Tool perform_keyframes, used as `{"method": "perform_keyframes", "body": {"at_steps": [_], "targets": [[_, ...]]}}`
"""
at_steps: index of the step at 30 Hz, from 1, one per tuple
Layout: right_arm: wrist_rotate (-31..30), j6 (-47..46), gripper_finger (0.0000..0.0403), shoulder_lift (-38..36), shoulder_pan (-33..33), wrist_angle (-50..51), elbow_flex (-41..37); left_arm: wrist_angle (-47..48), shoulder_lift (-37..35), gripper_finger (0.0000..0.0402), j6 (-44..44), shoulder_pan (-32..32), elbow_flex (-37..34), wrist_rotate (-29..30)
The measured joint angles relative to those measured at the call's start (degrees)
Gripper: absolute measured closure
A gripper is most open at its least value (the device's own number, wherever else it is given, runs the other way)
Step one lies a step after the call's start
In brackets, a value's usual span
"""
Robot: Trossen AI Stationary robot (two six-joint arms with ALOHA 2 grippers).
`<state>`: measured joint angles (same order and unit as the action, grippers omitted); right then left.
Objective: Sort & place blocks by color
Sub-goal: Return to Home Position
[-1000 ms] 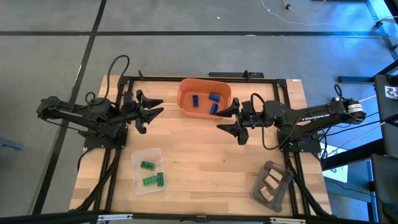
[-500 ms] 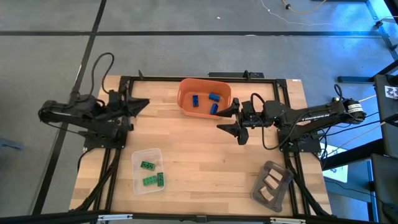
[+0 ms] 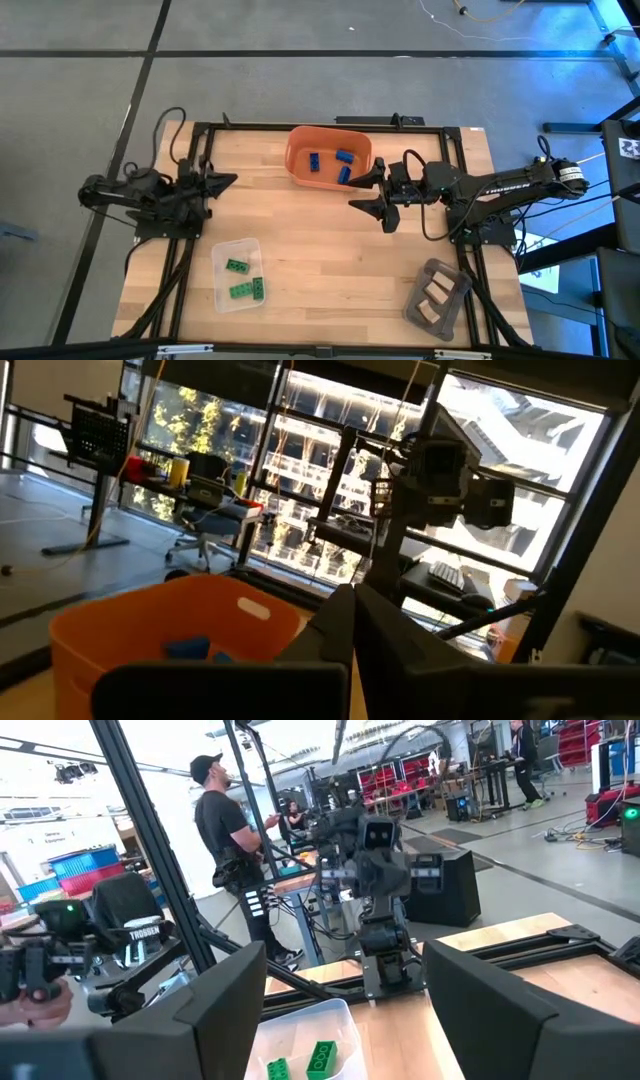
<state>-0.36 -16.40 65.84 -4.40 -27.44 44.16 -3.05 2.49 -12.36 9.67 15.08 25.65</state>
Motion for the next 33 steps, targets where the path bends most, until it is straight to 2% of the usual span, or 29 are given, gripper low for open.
{"method": "perform_keyframes", "body": {"at_steps": [2,5,13,18,20,25,28,33], "targets": [[0.0,0.0,0.0134,0.0,0.0,0.0,0.0,0.0,-2.5,0.0401,-0.6,0.0,-2.3,0.0],[0.0,0.0,0.0134,0.0,0.0,0.0,0.0,-0.9,-2.3,0.0401,-0.5,-0.1,-4.8,0.1],[-0.2,-5.9,0.0134,0.0,0.0,-0.1,0.0,-4.1,-2.3,0.0401,-1.3,-4.7,-8.6,-8.1],[-0.1,-6.0,0.0134,0.0,0.0,-0.1,0.0,-7.4,-2.3,0.0401,-6.7,-8.2,-14.5,-14.1],[-0.1,-5.9,0.0134,0.0,0.0,-0.1,0.0,-4.9,-2.2,0.0401,-8.7,-9.2,-14.6,-15.1],[-0.1,-5.9,0.0134,0.0,0.0,-0.1,0.0,-2.4,-2.3,0.0401,-7.5,-10.7,-14.7,-15.2],[-0.1,-6.1,0.0134,0.0,0.0,-0.2,0.0,-0.1,-2.1,0.0401,-7.1,-11.0,-14.6,-11.5],[-2.5,-14.9,0.0148,-0.5,0.7,3.2,0.0,-0.2,-1.7,0.0402,-6.6,-10.9,-14.6,-11.4]]}}
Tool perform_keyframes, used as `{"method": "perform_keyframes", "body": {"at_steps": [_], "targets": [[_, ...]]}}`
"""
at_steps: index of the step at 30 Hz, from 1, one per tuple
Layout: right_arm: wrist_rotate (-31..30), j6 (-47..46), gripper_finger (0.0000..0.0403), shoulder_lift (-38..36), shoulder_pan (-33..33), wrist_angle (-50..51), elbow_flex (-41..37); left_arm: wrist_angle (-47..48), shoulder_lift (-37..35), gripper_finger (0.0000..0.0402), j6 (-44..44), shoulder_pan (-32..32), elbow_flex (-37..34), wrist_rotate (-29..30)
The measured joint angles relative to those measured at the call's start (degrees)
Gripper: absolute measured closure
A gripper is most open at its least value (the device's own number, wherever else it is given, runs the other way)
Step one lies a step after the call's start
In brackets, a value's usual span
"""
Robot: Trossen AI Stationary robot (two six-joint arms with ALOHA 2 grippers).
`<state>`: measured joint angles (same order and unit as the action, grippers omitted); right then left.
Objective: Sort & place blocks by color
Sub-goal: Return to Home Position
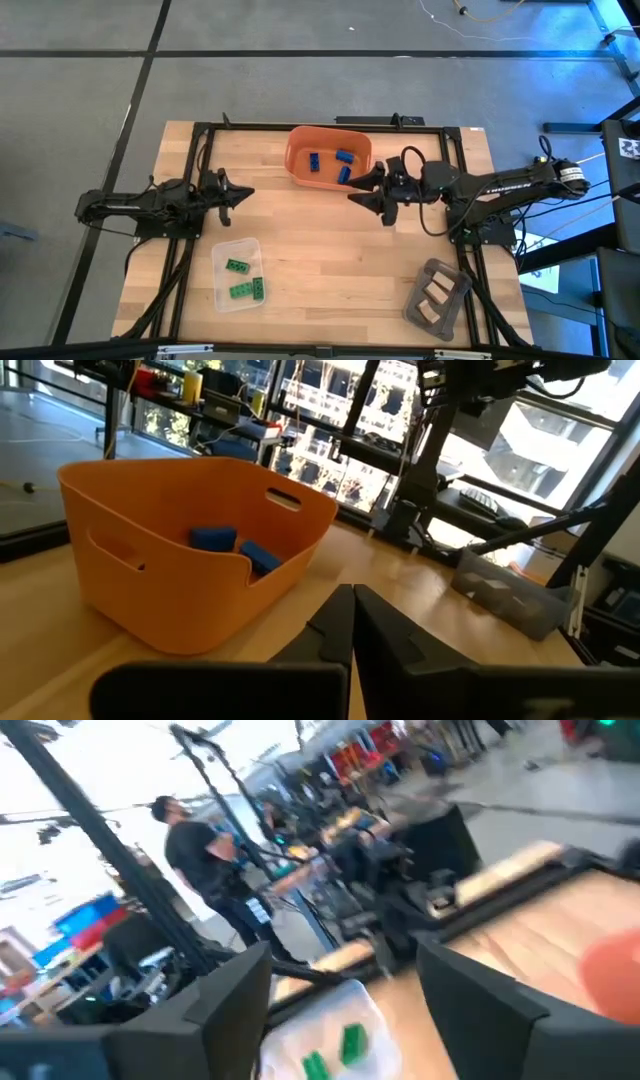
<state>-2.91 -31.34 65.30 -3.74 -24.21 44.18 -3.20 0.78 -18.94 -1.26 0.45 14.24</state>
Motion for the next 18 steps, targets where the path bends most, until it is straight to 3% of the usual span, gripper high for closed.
{"method": "perform_keyframes", "body": {"at_steps": [4,10,14,18], "targets": [[1.2,1.9,0.0217,-3.1,1.7,7.6,0.0,0.0,0.0,0.0401,0.0,0.0,0.0,0.0],[12.9,8.2,0.0385,-13.5,7.1,18.4,-2.7,0.0,0.0,0.0401,0.0,0.0,0.0,0.0],[20.1,8.1,0.039,-23.5,11.4,18.9,-10.5,0.1,0.0,0.0401,0.0,0.0,0.0,0.0],[23.0,8.1,0.0399,-34.1,13.9,18.6,-19.5,0.1,0.0,0.0401,0.0,0.0,0.0,0.0]]}}
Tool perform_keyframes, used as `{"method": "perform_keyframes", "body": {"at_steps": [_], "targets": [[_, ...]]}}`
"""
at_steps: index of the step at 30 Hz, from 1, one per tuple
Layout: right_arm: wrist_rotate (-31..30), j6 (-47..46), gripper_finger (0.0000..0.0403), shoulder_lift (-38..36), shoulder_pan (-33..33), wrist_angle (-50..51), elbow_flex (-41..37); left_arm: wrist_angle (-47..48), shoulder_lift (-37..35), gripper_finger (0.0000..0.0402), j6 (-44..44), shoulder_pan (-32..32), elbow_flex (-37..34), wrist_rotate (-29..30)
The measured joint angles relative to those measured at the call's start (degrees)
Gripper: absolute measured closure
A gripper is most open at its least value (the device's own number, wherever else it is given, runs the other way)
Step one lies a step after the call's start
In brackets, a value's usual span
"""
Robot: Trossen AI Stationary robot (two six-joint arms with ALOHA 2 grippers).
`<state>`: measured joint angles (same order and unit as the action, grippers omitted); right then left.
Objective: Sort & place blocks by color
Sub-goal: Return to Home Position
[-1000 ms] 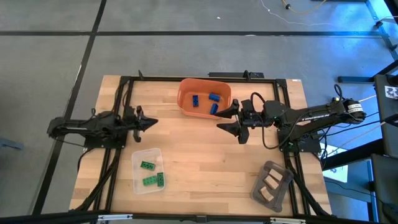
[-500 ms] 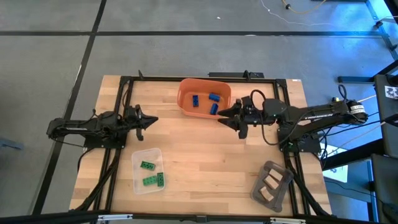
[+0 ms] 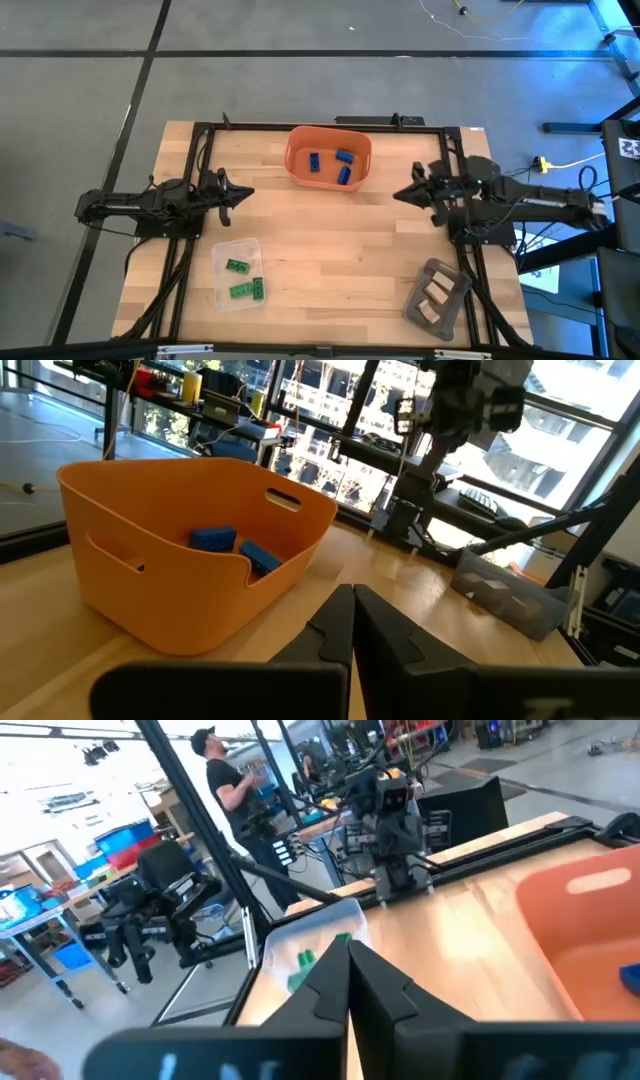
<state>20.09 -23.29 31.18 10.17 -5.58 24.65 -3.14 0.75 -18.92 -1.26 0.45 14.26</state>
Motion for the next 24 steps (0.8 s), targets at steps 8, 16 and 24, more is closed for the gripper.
{"method": "perform_keyframes", "body": {"at_steps": [8,16,24], "targets": [[-3.7,-0.5,0.0401,-15.1,1.2,-1.3,-10.3,0.0,0.0,0.0401,0.0,0.0,0.0,0.0],[-9.4,-4.7,0.0402,-19.1,-5.8,-5.0,-17.0,0.0,0.0,0.0401,0.0,0.0,0.0,0.0],[-17.2,0.7,0.0403,-23.9,-11.1,-9.4,-23.5,0.0,0.0,0.0401,0.0,0.0,0.0,0.0]]}}
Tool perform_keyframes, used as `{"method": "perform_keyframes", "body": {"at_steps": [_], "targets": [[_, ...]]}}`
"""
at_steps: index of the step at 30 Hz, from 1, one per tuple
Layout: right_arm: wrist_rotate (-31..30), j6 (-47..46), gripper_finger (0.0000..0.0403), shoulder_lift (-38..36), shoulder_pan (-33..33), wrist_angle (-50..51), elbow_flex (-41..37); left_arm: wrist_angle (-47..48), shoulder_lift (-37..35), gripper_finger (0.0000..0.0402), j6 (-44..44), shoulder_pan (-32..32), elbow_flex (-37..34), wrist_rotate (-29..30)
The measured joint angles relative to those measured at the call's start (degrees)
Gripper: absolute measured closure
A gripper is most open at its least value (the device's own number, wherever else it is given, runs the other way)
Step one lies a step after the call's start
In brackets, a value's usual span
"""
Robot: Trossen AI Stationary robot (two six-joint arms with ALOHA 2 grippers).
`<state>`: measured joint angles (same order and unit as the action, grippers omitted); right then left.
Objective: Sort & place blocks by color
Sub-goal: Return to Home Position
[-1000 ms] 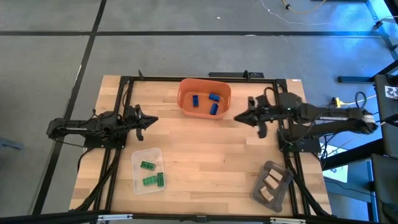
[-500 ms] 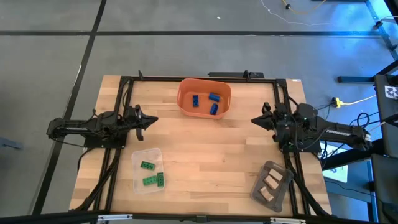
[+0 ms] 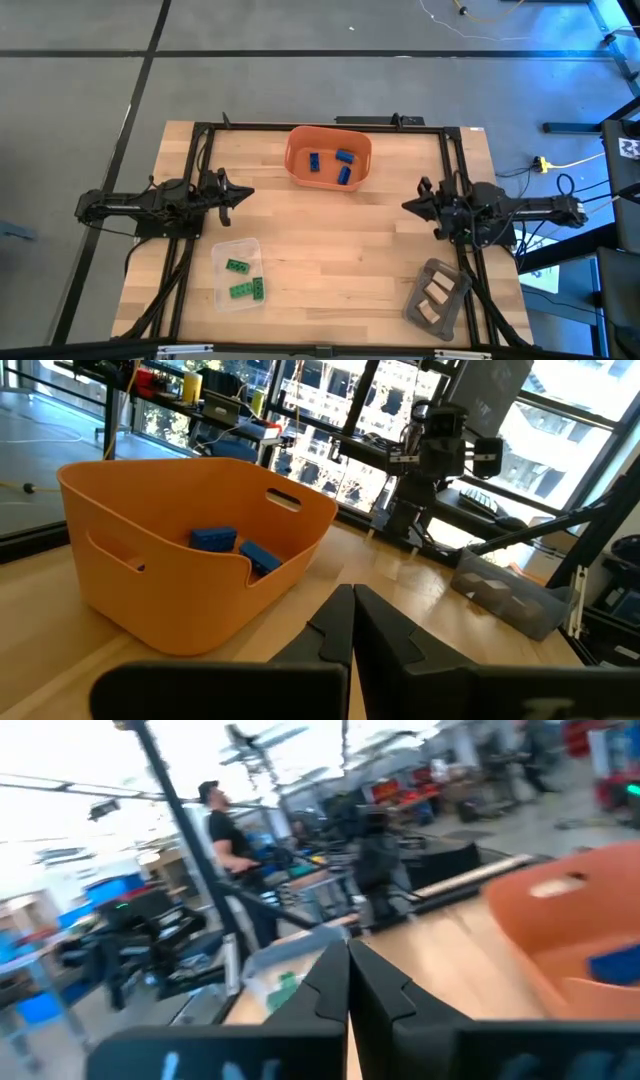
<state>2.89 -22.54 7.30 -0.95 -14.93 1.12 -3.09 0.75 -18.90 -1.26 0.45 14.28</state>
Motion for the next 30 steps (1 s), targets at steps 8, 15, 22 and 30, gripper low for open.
{"method": "perform_keyframes", "body": {"at_steps": [8,15,22,30], "targets": [[8.0,0.9,0.0403,-7.2,0.0,12.0,-0.5,0.0,0.0,0.0401,0.0,0.0,0.0,0.0],[-0.5,7.6,0.0403,-7.0,0.0,13.9,-0.5,0.0,0.0,0.0401,0.0,0.0,0.0,0.1],[-5.2,16.9,0.0393,-5.1,0.2,13.6,-0.5,-0.1,0.0,0.0401,0.0,0.0,0.0,0.0],[-4.8,16.9,0.0385,-5.2,0.2,13.5,-0.5,-0.1,0.0,0.0401,0.0,0.0,0.0,0.0]]}}
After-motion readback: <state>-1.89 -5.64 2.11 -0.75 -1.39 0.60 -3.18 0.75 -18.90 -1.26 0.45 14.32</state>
